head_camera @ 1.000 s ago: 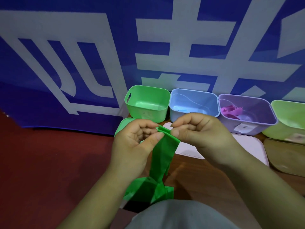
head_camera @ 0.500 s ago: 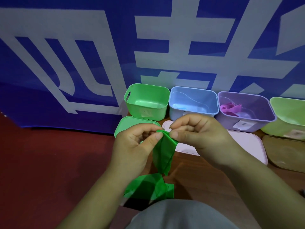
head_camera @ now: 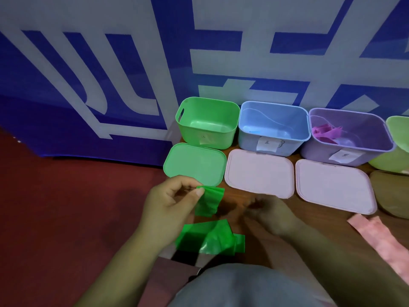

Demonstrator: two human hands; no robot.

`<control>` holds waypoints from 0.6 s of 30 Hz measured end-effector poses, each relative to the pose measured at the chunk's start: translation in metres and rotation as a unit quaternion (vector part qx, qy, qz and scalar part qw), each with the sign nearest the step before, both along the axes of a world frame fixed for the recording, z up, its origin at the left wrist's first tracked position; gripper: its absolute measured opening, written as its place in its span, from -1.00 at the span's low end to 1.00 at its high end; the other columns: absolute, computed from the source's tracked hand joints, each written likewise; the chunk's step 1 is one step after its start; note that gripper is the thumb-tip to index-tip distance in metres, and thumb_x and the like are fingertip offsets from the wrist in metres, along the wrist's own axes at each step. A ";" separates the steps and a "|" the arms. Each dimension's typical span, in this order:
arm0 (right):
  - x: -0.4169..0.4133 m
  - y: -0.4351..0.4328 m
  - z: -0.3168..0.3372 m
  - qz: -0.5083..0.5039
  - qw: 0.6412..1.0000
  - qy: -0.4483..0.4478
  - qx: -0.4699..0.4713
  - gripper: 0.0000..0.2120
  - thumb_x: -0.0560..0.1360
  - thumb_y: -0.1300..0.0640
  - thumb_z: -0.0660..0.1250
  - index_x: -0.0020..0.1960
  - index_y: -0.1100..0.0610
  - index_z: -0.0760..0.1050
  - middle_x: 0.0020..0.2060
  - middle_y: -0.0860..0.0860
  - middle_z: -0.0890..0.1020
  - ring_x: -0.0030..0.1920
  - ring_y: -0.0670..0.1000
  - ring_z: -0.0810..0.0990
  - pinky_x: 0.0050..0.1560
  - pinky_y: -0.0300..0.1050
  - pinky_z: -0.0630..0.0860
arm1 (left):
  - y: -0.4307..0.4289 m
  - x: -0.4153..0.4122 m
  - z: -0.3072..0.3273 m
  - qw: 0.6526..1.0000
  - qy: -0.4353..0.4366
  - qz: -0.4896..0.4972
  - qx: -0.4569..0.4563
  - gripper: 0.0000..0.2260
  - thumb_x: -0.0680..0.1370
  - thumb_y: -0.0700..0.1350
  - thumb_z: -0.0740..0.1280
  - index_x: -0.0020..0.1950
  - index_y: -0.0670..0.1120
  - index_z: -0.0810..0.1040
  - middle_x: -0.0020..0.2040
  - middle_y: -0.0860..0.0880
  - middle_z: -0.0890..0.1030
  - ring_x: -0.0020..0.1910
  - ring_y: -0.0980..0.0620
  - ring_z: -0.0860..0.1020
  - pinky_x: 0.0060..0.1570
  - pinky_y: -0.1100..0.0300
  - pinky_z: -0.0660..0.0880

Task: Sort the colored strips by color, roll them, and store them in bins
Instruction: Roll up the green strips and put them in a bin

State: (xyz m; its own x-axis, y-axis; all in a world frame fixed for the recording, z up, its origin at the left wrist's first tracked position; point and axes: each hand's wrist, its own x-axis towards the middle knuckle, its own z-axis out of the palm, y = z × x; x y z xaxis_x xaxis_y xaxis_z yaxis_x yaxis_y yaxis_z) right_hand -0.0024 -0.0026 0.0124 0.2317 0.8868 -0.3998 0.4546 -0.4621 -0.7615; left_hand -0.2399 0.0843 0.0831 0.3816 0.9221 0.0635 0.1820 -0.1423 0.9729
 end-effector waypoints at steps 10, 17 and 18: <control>-0.040 -0.024 -0.082 0.002 0.985 -0.082 -0.149 -0.92 0.39 0.05 0.48 -0.13 0.01 0.65 -0.26 0.00 0.65 -0.22 -0.01 0.61 -0.33 -0.34 0.36 | -0.003 -0.032 -0.044 0.992 0.106 -0.036 -0.059 -0.82 0.51 -0.30 0.44 -0.15 -0.01 0.68 -0.21 0.02 0.70 -0.19 0.12 0.65 -0.11 0.20 0.56; -0.067 -0.025 -0.095 -0.075 0.976 -0.074 -0.192 -0.65 0.38 0.05 0.52 0.12 0.12 0.60 -0.02 0.12 0.70 0.02 0.14 0.65 -0.05 -0.11 0.51 | 0.003 -0.045 -0.058 0.987 0.137 -0.062 -0.060 -0.95 0.45 -0.10 0.42 -0.14 -0.03 0.68 -0.20 0.06 0.70 -0.16 0.10 0.66 -0.08 0.19 0.55; -0.069 -0.025 -0.095 -0.076 0.976 -0.077 -0.187 -0.65 0.40 0.09 0.50 0.16 0.11 0.59 0.00 0.13 0.69 0.04 0.16 0.65 -0.03 -0.11 0.50 | 0.004 -0.045 -0.059 0.987 0.136 -0.067 -0.059 -0.95 0.46 -0.10 0.42 -0.14 -0.03 0.68 -0.20 0.06 0.70 -0.16 0.09 0.66 -0.07 0.18 0.55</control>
State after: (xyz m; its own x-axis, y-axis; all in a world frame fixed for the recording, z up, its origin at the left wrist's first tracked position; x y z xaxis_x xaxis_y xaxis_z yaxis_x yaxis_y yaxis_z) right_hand -0.0714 -0.0279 -0.0825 0.4324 0.6366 -0.6386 0.4548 -0.7655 -0.4551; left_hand -0.2853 0.0885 0.0244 0.4885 0.8573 -0.1627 0.4264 -0.0718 0.9017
